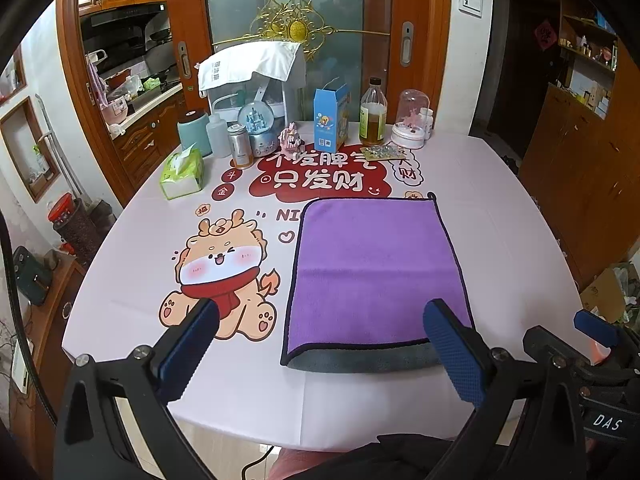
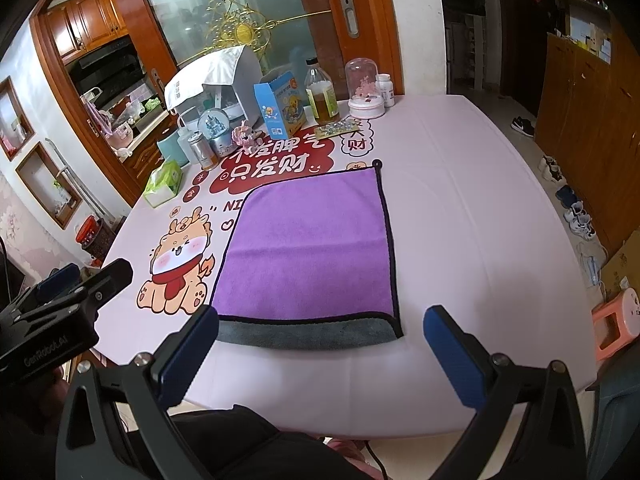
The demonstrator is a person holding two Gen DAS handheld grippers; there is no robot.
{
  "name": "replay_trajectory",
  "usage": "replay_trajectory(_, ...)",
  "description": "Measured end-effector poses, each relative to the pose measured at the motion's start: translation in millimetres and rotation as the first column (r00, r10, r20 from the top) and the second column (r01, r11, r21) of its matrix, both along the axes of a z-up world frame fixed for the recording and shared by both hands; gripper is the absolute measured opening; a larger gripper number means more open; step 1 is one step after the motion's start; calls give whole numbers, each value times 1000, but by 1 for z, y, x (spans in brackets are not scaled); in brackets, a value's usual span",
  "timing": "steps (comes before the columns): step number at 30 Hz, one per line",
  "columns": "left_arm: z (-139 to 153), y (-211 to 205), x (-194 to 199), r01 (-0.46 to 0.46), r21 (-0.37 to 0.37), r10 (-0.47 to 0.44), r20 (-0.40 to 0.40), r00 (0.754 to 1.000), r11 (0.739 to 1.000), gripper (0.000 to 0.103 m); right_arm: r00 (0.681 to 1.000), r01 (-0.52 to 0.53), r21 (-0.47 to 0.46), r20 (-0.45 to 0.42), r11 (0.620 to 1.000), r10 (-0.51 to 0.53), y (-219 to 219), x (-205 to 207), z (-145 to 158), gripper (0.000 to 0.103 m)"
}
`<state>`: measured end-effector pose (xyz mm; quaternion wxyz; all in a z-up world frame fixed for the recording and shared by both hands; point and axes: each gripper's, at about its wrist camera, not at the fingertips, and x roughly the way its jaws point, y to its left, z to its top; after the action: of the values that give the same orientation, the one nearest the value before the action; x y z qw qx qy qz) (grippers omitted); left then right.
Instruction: Fold towel
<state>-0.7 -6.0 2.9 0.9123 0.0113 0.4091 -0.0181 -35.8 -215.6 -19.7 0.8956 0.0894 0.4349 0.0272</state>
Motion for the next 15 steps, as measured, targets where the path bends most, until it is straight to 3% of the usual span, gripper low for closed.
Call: replay_trajectory(15,-1,-6,-9,13,-13,-13,3,1000,1000,100,1000,-3,0,-2,1000,3,-3,-3,0,102)
